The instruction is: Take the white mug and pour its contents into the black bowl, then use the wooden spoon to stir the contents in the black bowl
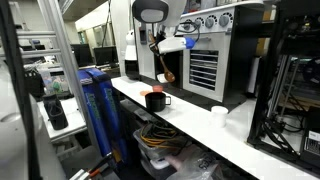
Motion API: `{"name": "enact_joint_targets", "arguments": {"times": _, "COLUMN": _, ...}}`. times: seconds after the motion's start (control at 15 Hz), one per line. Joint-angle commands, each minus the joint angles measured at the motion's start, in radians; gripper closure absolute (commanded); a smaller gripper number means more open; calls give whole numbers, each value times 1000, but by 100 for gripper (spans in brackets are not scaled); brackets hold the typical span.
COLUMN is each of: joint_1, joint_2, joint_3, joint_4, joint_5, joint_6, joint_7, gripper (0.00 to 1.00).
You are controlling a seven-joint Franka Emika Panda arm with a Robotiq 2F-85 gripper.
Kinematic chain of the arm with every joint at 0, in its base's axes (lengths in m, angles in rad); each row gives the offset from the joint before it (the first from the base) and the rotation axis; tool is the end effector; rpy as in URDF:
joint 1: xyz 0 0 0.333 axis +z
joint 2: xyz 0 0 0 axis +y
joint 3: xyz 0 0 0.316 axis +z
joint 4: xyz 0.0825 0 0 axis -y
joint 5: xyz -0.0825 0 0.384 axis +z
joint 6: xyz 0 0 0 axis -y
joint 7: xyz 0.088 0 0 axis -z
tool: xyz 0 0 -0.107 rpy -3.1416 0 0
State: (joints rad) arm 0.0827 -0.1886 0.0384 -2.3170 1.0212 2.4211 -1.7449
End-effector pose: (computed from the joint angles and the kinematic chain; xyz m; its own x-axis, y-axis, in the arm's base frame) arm 0.5033 0.0656 0.4503 0.2335 0.6634 0.7108 0.8929 -0.4357 0.1133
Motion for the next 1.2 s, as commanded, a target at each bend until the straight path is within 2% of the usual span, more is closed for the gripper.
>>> {"name": "enact_joint_targets", "arguments": {"times": 0.0, "joint_1": 26, "joint_2": -30, "joint_3": -20, "joint_4": -24, "joint_5": 166, "joint_6": -49, "joint_7": -97, "gripper": 97}}
{"name": "enact_joint_targets", "arguments": {"times": 0.27, "joint_1": 8, "joint_2": -22, "joint_3": -32, "joint_4": -32, "joint_5": 309, "joint_6": -197, "joint_7": -198, "gripper": 97}}
{"name": "enact_joint_targets", "arguments": {"times": 0.6, "joint_1": -18, "joint_2": 9, "joint_3": -45, "joint_4": -71, "joint_5": 361, "joint_6": -322, "joint_7": -293, "gripper": 97}}
{"name": "enact_joint_targets", "arguments": {"times": 1.13, "joint_1": -31, "joint_2": 70, "joint_3": -35, "joint_4": -100, "joint_5": 398, "joint_6": -327, "joint_7": -422, "gripper": 97}}
